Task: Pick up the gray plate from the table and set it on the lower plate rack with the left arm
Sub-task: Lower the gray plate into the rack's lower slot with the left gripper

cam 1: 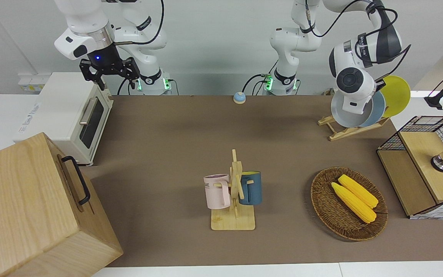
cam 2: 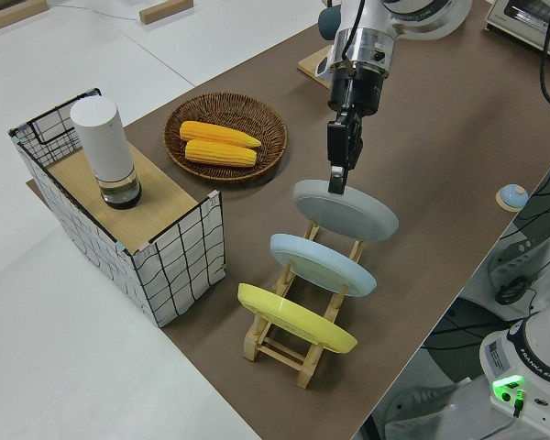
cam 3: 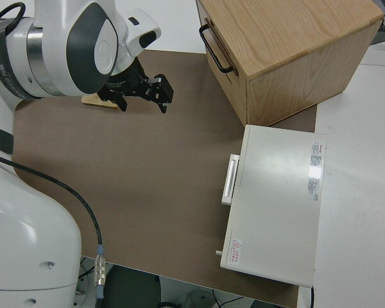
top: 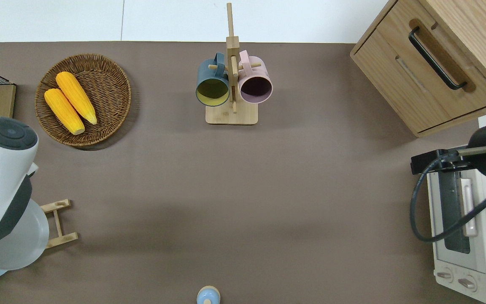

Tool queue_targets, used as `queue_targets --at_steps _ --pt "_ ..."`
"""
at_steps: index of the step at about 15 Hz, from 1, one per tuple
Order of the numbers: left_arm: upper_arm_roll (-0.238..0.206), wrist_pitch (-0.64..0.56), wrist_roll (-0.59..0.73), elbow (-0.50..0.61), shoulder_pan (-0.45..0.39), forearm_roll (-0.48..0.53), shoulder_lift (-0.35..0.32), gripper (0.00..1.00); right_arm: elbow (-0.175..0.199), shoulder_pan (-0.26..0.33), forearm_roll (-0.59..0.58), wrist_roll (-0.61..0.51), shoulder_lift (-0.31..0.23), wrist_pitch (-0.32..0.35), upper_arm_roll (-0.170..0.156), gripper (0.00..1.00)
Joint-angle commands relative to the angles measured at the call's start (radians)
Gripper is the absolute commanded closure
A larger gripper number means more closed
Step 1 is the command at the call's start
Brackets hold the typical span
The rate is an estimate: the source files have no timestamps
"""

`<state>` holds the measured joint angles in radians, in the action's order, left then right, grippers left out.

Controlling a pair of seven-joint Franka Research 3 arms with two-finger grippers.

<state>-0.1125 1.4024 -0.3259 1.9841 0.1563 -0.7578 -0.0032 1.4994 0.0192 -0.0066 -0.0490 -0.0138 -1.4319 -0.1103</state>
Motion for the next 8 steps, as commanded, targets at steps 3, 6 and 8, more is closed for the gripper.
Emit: queue_targets --at_steps 3,6,8 --pt "0.02 0.0 -0.134 0.053 0.02 -0.057 0.022 1.0 -0.005 0.025 0.022 -0.009 -0.005 0.014 -0.019 0.013" --pt "0.022 0.003 -0.202 0.073 0.035 -0.069 0.048 1.0 -0.005 0.025 0.022 -0.009 -0.005 0.014 -0.019 0.013" --pt "0.027 0.003 -0.232 0.085 0.042 -0.069 0.052 1.0 -0.005 0.025 0.022 -0.009 -0.005 0.014 -0.019 0.011"
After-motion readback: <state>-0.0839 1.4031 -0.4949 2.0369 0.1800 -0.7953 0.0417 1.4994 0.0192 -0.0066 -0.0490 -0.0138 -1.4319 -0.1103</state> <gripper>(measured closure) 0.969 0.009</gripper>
